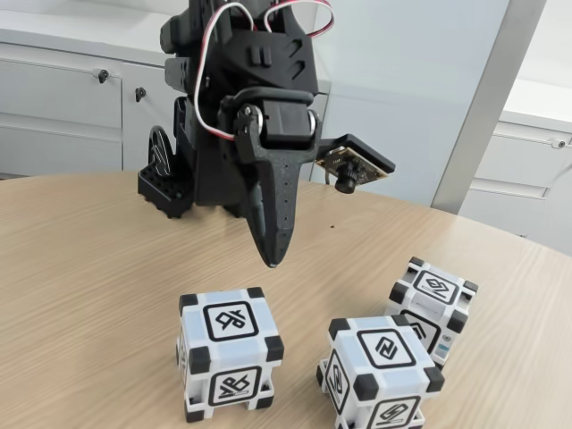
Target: Stack cubes from left to right.
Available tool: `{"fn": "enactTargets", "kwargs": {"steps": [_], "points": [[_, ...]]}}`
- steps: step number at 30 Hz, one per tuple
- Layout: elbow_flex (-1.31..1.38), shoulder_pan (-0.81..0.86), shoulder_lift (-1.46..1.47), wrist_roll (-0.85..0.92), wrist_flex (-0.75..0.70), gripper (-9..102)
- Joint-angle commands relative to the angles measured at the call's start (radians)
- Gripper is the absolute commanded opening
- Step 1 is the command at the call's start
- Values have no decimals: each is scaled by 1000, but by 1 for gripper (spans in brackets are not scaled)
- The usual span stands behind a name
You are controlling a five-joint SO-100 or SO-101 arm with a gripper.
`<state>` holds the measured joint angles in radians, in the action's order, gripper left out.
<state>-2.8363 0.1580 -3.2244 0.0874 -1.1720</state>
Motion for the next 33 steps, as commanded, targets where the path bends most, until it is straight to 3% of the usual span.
{"fn": "enactTargets", "kwargs": {"steps": [1, 25, 33], "points": [[3, -3, -54, 2, 5, 0], [18, 12, -54, -61, 18, 0], [201, 0, -25, -160, 3, 0]]}}
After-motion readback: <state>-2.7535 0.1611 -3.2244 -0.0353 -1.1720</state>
